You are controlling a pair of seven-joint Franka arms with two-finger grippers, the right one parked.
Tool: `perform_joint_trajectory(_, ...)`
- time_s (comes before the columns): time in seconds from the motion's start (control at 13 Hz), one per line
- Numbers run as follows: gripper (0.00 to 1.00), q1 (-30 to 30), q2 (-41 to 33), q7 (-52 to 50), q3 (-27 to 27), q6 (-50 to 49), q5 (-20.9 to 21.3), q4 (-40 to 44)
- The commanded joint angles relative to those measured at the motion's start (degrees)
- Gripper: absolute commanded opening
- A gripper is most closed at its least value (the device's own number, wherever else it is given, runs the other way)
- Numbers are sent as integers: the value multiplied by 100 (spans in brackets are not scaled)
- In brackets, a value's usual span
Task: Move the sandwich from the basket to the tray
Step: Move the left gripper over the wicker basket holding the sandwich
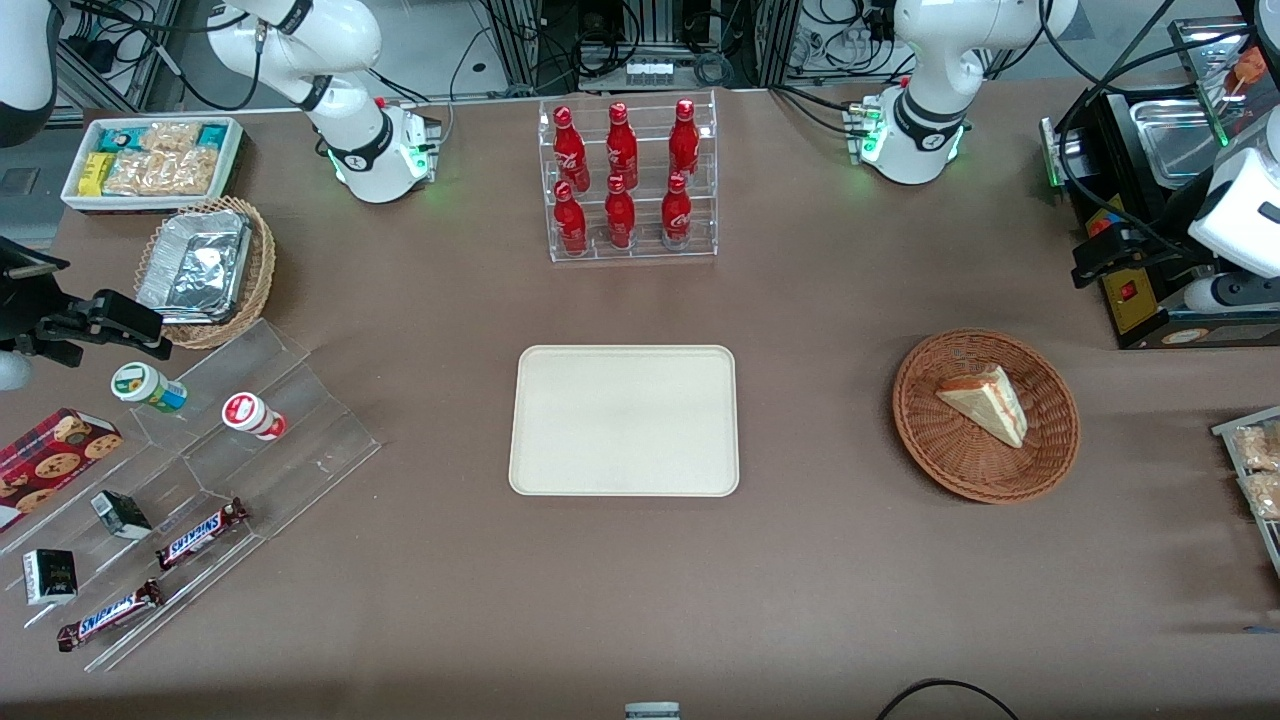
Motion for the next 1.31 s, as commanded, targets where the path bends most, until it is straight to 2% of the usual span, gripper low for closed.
perform_joint_trajectory(0.0,100,-53,35,82,1,-202,-41,164)
perform_joint_trajectory(0.69,100,182,483,-251,19,166,-14,-20)
perform_joint_trajectory(0.92,100,403,492,-540,10,814,-32,-554)
perform_joint_trajectory(1.23,100,412,439,-1210,10,2132,3,-1854)
